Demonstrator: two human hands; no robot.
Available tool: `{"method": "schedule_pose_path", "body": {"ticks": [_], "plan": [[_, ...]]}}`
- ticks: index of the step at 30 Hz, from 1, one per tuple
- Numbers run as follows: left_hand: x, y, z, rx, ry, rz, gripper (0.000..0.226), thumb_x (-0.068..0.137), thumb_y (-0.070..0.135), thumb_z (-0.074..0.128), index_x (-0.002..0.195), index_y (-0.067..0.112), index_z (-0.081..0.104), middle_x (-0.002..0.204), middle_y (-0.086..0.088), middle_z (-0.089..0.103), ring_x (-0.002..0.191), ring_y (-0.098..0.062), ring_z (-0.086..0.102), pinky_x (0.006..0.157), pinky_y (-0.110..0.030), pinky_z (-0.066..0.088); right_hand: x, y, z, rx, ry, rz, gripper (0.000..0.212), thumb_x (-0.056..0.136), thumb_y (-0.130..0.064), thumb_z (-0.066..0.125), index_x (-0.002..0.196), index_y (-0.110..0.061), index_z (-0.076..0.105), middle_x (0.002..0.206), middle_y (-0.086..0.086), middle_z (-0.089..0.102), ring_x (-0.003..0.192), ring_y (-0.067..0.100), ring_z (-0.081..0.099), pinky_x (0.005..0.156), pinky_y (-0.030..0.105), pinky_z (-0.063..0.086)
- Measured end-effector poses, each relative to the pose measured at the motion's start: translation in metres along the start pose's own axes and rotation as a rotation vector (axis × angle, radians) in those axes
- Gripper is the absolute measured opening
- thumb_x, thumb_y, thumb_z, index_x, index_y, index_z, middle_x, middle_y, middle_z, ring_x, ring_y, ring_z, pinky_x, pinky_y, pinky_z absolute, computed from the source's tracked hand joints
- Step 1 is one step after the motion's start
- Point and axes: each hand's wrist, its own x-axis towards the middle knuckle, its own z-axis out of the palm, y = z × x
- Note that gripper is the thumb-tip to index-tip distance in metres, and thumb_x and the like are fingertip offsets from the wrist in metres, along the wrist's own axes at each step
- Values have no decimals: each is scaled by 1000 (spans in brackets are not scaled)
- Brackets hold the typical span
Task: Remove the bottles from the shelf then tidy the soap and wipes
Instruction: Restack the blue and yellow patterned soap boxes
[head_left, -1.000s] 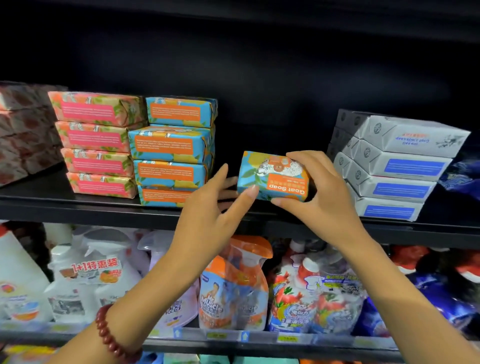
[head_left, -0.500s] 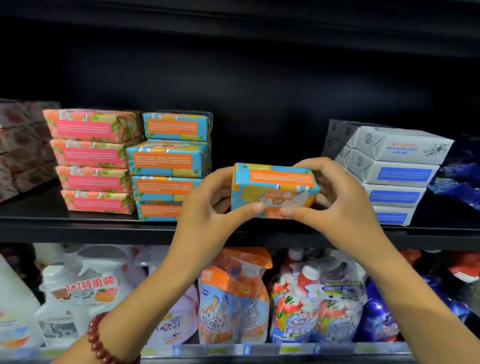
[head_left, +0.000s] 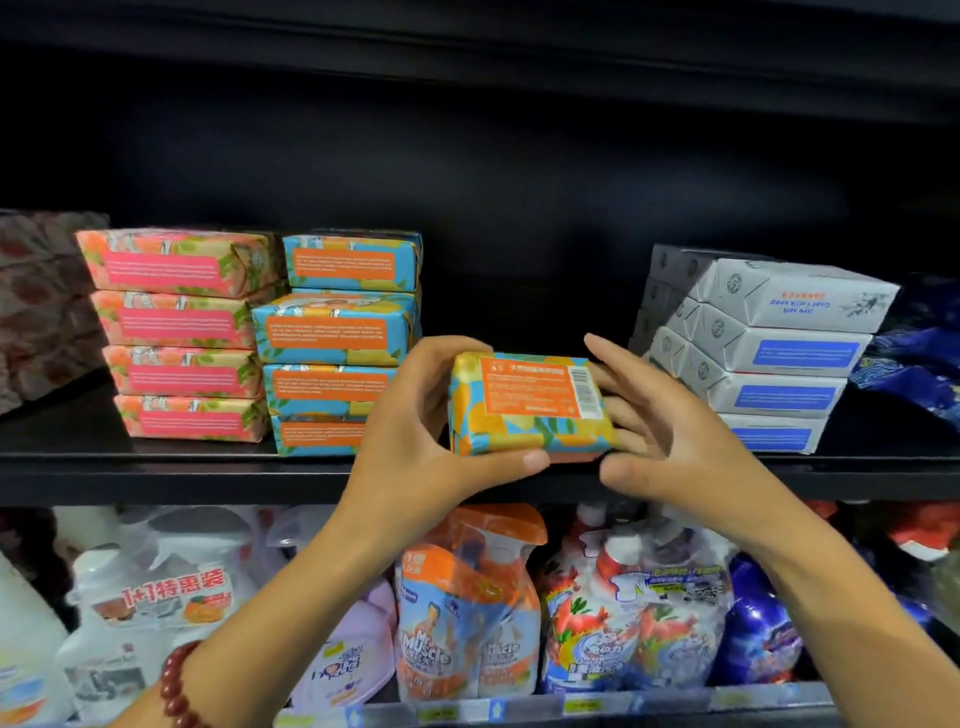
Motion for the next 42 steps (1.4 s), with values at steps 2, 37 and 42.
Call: {"method": "schedule_pose_path", "body": {"ticks": [2, 37, 42], "plan": [[0, -3, 2, 27, -64, 82, 67, 57, 27, 86, 114, 25, 51, 115, 4, 59, 111, -23, 59, 87, -41, 54, 1, 2, 0, 61, 55, 76, 105, 50, -55, 85, 138, -25, 36, 127, -12, 58, 112, 5, 59, 88, 22, 50], [-32, -39, -18, 883, 47, 373, 36, 85, 41, 56, 103, 12, 69, 99, 0, 69, 94, -13, 58, 82, -22, 44, 26, 23, 3, -316, 292, -29, 60, 63, -16, 85, 114, -22, 55, 112, -6, 53, 106, 0, 54, 87, 14, 49], [-29, -52, -24, 853, -1, 365, 23, 86, 31, 57, 89, 13, 72, 85, 6, 68, 81, -12, 58, 75, -20, 44, 51, 34, 13, -462, 238, 54, 64, 67, -27, 83, 124, -13, 57, 119, -2, 56, 106, 7, 57, 92, 22, 48]]}}
